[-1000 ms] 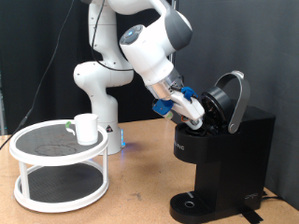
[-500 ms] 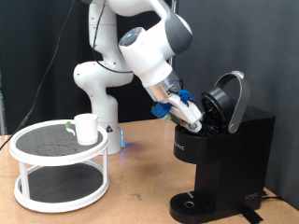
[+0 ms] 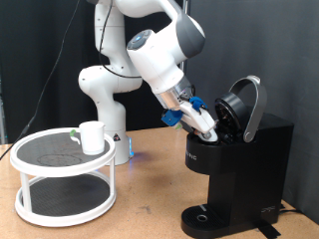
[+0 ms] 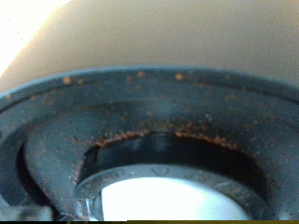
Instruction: Make a cup of coffee with the keurig machine
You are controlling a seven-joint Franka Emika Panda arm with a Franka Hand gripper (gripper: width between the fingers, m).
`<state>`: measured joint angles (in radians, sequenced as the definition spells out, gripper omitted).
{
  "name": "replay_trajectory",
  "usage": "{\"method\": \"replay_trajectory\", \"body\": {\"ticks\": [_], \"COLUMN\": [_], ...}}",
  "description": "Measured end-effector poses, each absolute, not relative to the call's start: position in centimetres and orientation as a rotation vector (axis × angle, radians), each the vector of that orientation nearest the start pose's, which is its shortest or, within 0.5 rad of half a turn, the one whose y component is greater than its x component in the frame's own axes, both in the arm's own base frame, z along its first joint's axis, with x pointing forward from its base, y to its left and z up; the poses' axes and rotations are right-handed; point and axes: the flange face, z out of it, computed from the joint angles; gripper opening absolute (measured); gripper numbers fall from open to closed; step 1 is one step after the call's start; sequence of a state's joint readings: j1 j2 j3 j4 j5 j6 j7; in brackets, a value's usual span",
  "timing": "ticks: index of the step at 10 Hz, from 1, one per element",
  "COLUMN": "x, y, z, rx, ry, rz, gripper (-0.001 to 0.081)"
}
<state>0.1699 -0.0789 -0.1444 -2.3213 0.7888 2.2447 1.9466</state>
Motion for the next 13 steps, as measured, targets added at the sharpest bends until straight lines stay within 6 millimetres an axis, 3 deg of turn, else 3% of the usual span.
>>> {"method": "replay_trajectory", "body": {"ticks": [1, 2, 3, 9, 13], "x": [50.2, 50.2, 50.2, 48.2, 47.3], "y": [3.3, 3.3, 3.3, 2.7, 3.8], "z": [38.0, 38.0, 38.1, 42.5, 41.0], "rx": [-0.94, -0.937, -0.937, -1.023, -1.055], "ry": [2.537, 2.534, 2.52, 2.392, 2.484], "rz": [0.729, 0.733, 0.745, 0.892, 0.848], "gripper": [0.0637, 0.0637, 0.0715, 0.0734, 0.0734]}}
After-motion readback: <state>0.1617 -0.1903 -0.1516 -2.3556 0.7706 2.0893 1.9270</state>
